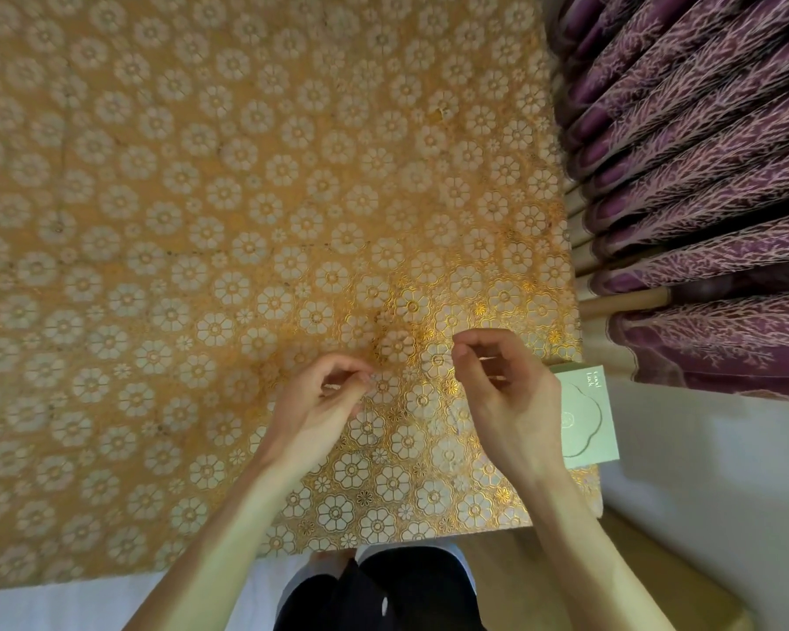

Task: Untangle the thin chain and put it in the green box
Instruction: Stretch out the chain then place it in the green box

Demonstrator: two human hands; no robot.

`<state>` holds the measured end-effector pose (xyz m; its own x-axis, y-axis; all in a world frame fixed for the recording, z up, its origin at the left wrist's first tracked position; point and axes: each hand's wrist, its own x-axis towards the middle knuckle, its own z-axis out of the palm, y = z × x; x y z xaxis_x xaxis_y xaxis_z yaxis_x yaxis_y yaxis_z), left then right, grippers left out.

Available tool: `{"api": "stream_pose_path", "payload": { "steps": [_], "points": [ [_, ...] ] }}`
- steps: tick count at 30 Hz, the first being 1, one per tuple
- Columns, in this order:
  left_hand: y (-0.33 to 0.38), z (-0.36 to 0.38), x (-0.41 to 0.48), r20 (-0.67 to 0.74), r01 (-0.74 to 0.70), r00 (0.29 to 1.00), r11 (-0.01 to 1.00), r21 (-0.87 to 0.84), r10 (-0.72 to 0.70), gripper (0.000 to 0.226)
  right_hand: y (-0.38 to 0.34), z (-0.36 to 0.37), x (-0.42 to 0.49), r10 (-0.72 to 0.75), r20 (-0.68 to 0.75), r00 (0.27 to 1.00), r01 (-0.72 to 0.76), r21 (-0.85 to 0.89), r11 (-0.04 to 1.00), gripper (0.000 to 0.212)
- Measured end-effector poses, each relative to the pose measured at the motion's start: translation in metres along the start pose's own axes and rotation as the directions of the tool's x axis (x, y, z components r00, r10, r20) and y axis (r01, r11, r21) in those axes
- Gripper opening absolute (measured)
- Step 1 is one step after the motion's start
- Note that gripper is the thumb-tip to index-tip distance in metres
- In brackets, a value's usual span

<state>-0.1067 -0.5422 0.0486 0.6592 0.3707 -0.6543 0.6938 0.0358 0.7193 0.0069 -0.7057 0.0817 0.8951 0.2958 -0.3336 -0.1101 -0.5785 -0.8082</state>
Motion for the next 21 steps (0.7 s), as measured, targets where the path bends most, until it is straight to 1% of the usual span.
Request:
{"api": "stream_pose_path", "payload": {
  "steps": [1,3,4,5,8,11,15,19,20,21],
  "points": [
    [-0.001,0.0,0.0,0.004,0.003,1.0,1.0,-0.007,-0.003,0.014,0.01,0.003,0.001,0.0,0.01,1.0,0.001,-0.093,0.996,0.011],
    [-0.003,0.0,-0.001,0.006,0.007,1.0,1.0,-0.028,-0.006,0.013,0.033,0.012,0.002,-0.009,0.033,0.999,0.019,-0.315,0.949,0.004],
    [-0.005,0.001,-0.001,0.005,0.005,1.0,1.0,-0.029,-0.005,0.012,0.044,0.018,0.002,-0.003,0.035,0.999,0.016,-0.387,0.922,0.007],
    [-0.007,0.001,-0.002,0.003,0.004,1.0,1.0,-0.022,-0.004,0.011,0.054,0.022,0.002,0.0,0.025,1.0,0.011,-0.418,0.908,0.009],
    [-0.014,0.002,-0.003,0.0,0.001,1.0,1.0,0.018,-0.001,0.011,0.07,0.034,0.004,-0.024,-0.025,0.999,0.012,-0.414,0.91,0.006],
    [-0.022,0.004,-0.003,0.007,0.009,1.0,0.999,0.044,-0.009,0.01,0.075,0.043,0.009,-0.074,-0.033,0.997,0.051,-0.45,0.891,0.006],
    [-0.024,0.006,-0.004,0.067,-0.011,0.998,0.998,0.061,0.007,0.013,0.076,0.051,0.012,-0.147,-0.052,0.988,0.099,-0.515,0.851,0.009],
    [-0.021,0.004,-0.006,0.109,-0.042,0.994,0.995,0.086,0.033,0.016,0.073,0.05,0.008,-0.155,-0.044,0.987,0.107,-0.539,0.835,0.015],
    [-0.02,0.003,-0.006,0.117,-0.048,0.992,0.995,0.09,0.037,0.017,0.07,0.049,0.004,-0.155,-0.044,0.987,0.11,-0.521,0.847,0.02],
    [-0.018,0.002,-0.007,0.127,-0.055,0.991,0.994,0.097,0.042,0.018,0.065,0.046,-0.001,-0.146,-0.024,0.989,0.118,-0.467,0.877,0.026]
  ]
}}
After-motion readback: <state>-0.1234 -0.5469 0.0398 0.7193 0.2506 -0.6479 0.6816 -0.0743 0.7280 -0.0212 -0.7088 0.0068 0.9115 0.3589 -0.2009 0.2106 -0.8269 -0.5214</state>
